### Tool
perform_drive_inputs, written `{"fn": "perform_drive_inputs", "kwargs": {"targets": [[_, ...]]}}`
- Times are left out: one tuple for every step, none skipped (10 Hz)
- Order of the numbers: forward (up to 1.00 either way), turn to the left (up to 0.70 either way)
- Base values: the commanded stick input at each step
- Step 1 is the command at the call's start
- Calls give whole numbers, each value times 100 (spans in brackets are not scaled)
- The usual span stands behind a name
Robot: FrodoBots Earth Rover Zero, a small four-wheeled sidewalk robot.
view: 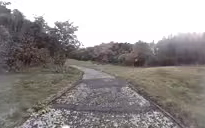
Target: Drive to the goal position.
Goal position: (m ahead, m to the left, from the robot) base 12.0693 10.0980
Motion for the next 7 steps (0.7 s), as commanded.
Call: {"fn": "perform_drive_inputs", "kwargs": {"targets": [[7,0],[7,0],[7,0],[7,0],[7,0],[7,0],[7,0]]}}
